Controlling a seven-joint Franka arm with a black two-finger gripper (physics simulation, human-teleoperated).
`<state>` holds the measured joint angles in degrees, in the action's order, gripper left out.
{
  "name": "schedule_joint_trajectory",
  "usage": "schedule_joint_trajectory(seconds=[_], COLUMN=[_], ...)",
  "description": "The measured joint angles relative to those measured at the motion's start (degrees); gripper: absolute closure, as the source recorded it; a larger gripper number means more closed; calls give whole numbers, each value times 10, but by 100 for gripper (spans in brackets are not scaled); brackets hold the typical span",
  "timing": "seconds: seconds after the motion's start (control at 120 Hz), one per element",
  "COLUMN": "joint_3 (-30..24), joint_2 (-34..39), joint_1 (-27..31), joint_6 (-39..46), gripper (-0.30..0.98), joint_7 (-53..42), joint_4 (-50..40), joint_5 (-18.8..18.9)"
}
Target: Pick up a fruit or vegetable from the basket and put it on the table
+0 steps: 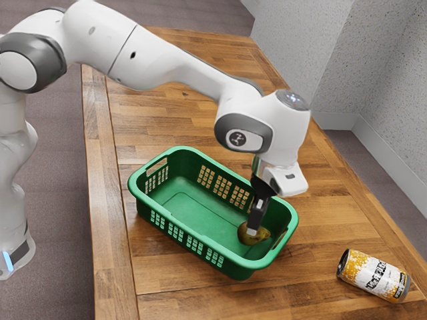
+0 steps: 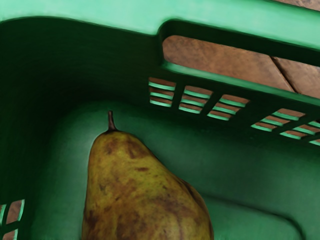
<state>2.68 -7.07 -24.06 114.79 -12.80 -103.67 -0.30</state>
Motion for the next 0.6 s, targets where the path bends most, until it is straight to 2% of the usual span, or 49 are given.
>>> schedule_joint_trajectory(seconds=[0.6], joint_3=[2], joint_2=[-12], joint_1=[1], joint_6=[35], gripper=[0], joint_7=[-9], joint_4=[-23], joint_5=[-10])
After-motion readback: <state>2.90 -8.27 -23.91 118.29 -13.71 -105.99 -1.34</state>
